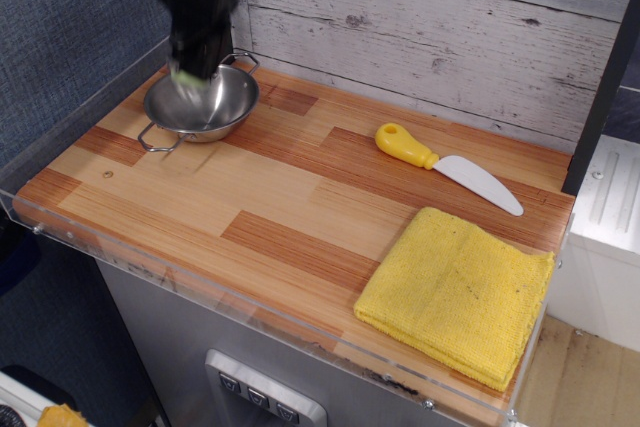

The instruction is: Put the food on the towel

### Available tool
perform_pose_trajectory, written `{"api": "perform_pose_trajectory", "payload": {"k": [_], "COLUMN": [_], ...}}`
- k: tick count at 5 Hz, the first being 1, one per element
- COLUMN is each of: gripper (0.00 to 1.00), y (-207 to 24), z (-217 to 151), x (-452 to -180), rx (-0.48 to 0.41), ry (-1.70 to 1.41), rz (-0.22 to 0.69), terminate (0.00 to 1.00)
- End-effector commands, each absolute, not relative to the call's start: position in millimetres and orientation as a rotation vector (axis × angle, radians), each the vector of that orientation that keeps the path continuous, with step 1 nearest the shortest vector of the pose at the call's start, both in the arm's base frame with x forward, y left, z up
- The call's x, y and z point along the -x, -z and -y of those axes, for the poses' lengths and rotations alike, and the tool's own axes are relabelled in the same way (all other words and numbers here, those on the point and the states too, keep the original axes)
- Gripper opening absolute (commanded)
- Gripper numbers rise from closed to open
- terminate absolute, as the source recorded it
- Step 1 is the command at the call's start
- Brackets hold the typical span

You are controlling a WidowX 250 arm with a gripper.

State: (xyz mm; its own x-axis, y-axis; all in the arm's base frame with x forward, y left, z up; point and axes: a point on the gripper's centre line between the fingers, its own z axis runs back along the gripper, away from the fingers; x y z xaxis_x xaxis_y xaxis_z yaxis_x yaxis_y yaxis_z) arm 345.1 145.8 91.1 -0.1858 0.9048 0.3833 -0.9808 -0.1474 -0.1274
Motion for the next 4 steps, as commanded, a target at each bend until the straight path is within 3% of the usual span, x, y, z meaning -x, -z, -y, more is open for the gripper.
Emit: {"api": "perform_pose_trajectory", "payload": {"k": [1,2,4], "gripper": [0.0,0.0,0.0], "y": [-148.3,-150.9,-142.0], "z": [-103.0,-73.4,-11.7], "x": [-340.8,-337.2,-327.4], "rx": [-0.086,-0.022,0.025], "ry": [-1.673,-1.617,-1.488], "rz": [0.529,0.513,0.457], "terminate": [0.0,0.0,0.0]}}
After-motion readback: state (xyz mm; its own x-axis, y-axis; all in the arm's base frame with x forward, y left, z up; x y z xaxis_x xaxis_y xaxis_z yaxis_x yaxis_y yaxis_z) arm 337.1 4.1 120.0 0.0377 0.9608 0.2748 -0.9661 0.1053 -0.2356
